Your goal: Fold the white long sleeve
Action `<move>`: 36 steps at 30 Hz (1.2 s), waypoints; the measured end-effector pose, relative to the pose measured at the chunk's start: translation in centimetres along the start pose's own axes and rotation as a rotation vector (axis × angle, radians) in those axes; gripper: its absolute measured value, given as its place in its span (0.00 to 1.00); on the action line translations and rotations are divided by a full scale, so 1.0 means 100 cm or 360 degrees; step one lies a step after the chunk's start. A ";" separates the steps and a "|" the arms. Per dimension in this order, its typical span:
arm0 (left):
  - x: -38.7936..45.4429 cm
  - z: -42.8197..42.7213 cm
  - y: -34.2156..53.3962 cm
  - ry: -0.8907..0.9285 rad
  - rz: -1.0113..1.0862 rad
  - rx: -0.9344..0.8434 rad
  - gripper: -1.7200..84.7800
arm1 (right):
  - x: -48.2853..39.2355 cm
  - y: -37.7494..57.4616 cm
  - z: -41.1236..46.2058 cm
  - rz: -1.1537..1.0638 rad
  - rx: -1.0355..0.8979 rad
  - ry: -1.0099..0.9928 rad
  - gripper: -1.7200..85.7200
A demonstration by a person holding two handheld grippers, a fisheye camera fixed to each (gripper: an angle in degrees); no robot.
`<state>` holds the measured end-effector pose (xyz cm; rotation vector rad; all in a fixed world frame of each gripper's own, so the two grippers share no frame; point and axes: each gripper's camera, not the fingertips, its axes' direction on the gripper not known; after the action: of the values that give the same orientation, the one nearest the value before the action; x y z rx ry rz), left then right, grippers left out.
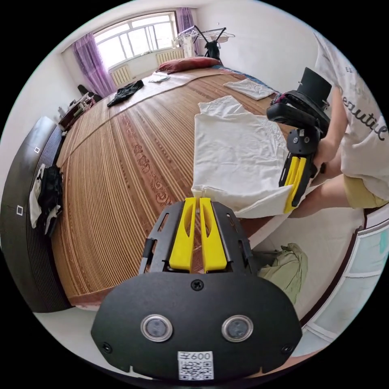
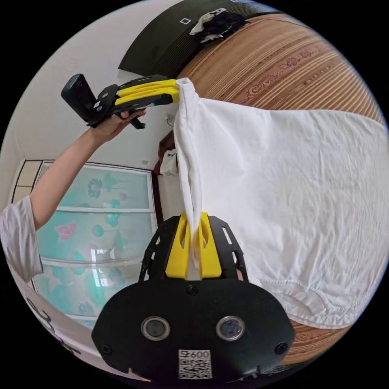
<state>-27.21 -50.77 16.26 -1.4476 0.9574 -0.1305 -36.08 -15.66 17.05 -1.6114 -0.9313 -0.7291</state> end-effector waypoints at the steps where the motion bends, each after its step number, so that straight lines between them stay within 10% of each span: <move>1: -0.005 0.012 0.002 -0.0014 -0.0007 -0.0012 0.04 | -0.003 -0.010 0.014 0.0008 0.0039 0.0034 0.01; 7: -0.056 0.048 -0.028 -0.0326 0.0140 -0.0136 0.04 | -0.042 -0.086 0.073 -0.0057 0.0322 0.0281 0.03; 13: -0.106 0.054 -0.035 -0.1144 -0.0430 -0.0531 0.04 | -0.093 -0.105 0.077 -0.0544 0.0302 0.0158 0.12; 19: 0.042 0.086 -0.087 -0.1021 -0.0346 -0.0289 0.09 | -0.028 0.034 -0.001 -0.0766 0.0392 0.0342 0.09; 26: 0.264 0.170 -0.276 -0.0140 0.0064 0.0002 0.17 | 0.097 0.148 -0.082 -0.0376 0.0106 0.1106 0.08; 36: 0.252 0.244 -0.341 0.0158 0.0096 -0.0391 0.09 | 0.076 0.172 -0.059 -0.0800 -0.0016 0.1257 0.10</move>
<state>19.64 -53.58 30.02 -1.6471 1.1274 -0.0412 -17.38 -21.78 16.34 -0.9355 -0.7249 -1.5710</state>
